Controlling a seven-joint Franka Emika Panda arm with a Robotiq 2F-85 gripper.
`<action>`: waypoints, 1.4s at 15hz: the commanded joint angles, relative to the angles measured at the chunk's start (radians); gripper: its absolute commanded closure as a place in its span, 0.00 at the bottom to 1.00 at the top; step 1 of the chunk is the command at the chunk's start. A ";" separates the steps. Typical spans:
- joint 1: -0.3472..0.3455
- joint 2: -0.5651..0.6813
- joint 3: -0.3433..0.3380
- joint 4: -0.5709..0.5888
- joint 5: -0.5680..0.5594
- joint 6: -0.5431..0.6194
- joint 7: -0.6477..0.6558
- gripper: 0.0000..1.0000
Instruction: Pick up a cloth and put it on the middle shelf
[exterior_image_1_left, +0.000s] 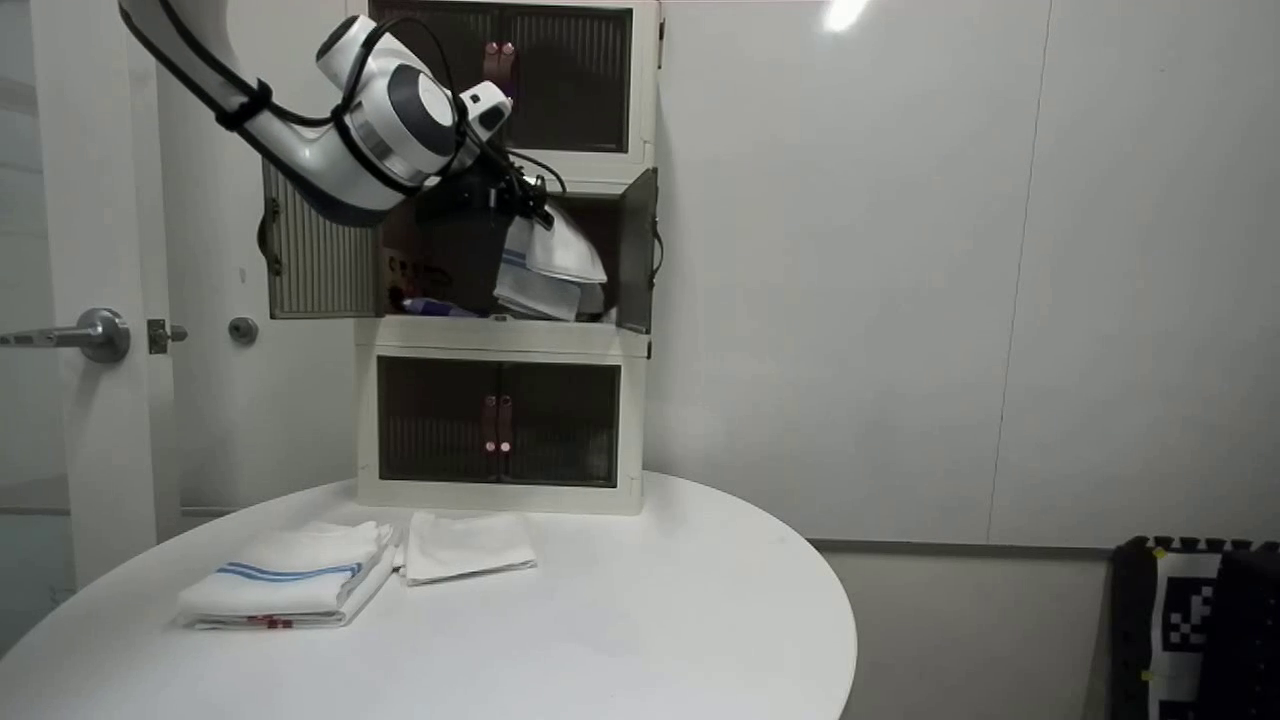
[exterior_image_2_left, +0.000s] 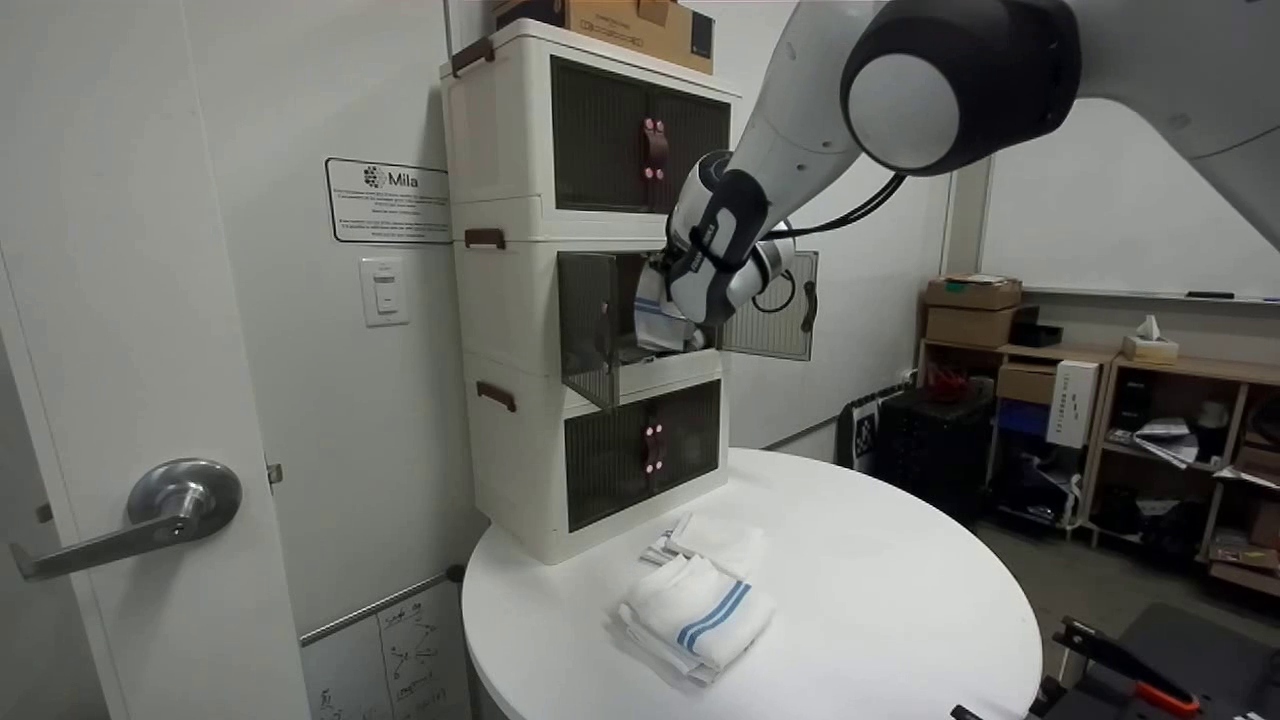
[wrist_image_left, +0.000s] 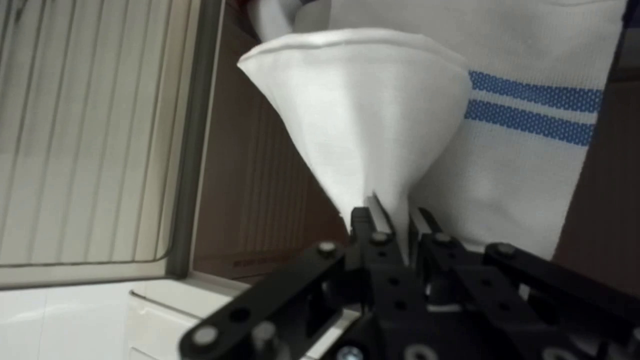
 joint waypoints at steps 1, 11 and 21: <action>0.010 0.121 -0.084 0.113 0.054 -0.041 0.057 0.97; -0.105 0.248 0.019 0.277 0.124 -0.152 -0.036 0.97; -0.246 0.208 0.207 0.366 0.056 -0.166 -0.184 0.27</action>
